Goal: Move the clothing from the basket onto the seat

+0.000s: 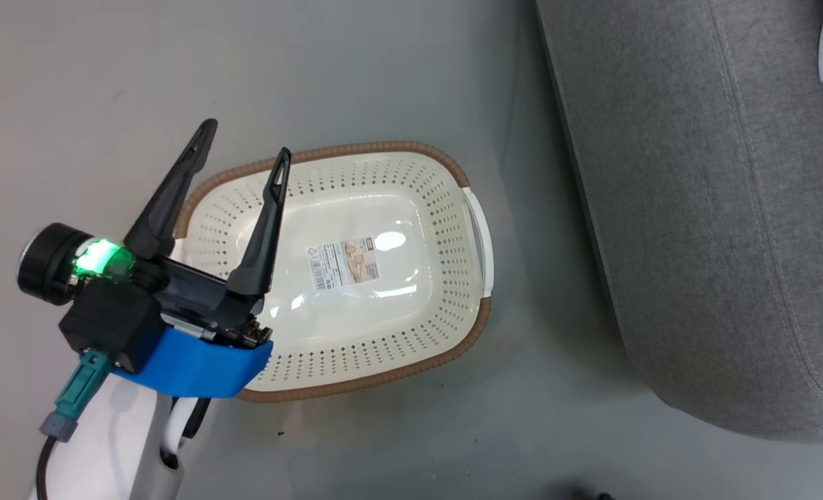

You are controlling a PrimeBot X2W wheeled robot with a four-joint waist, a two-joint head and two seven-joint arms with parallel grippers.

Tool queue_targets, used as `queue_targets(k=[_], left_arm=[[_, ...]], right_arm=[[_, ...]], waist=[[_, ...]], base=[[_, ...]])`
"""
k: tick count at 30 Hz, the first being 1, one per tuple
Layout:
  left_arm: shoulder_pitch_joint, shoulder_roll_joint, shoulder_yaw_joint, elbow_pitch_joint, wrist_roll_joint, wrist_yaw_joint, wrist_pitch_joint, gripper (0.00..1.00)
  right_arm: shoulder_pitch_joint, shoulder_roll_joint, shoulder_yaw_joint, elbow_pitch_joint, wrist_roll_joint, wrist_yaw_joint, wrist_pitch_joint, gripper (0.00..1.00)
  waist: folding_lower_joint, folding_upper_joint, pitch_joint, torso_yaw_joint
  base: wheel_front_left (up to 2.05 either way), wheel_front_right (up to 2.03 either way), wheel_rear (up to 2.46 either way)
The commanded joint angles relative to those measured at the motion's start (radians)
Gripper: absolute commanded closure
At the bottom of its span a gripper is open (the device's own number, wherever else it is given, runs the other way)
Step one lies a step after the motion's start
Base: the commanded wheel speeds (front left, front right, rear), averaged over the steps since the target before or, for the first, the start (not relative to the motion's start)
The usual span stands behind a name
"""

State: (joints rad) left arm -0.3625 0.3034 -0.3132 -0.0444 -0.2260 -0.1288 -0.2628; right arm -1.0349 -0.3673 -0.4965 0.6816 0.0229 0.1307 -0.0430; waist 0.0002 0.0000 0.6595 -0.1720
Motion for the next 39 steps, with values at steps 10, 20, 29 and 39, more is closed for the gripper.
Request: queue_targets(k=[10,20,29,39], left_arm=[[0.007,0.023,0.028,-0.031,-0.004,-0.002,-0.003,0.0],[0.007,-0.012,0.031,0.005,-0.001,-0.002,-0.003,0.0],[0.076,-0.097,0.051,0.081,-0.039,-0.002,-0.003,0.0],[0.228,-0.179,0.124,0.128,-0.074,-0.002,-0.003,0.0]], right_arm=[[0.036,0.079,-0.112,0.067,-0.076,0.0,-0.07,0.27],[0.055,0.07,-0.108,0.07,-0.129,0.0,-0.07,0.0],[0.192,0.065,-0.063,0.043,-0.145,0.0,-0.067,0.0],[0.448,0.161,0.059,-0.136,-0.134,0.0,-0.053,0.0]], waist=[[-0.0002,0.0,0.057,-0.037],[-0.0002,0.0,0.0,-0.014],[-0.0002,0.0,-0.199,0.038],[-0.0002,0.0,-0.44,0.067]], base=[[0.0,0.0,0.0],[0.0,0.0,0.0],[0.0,0.0,0.0],[0.0,0.0,0.0]])
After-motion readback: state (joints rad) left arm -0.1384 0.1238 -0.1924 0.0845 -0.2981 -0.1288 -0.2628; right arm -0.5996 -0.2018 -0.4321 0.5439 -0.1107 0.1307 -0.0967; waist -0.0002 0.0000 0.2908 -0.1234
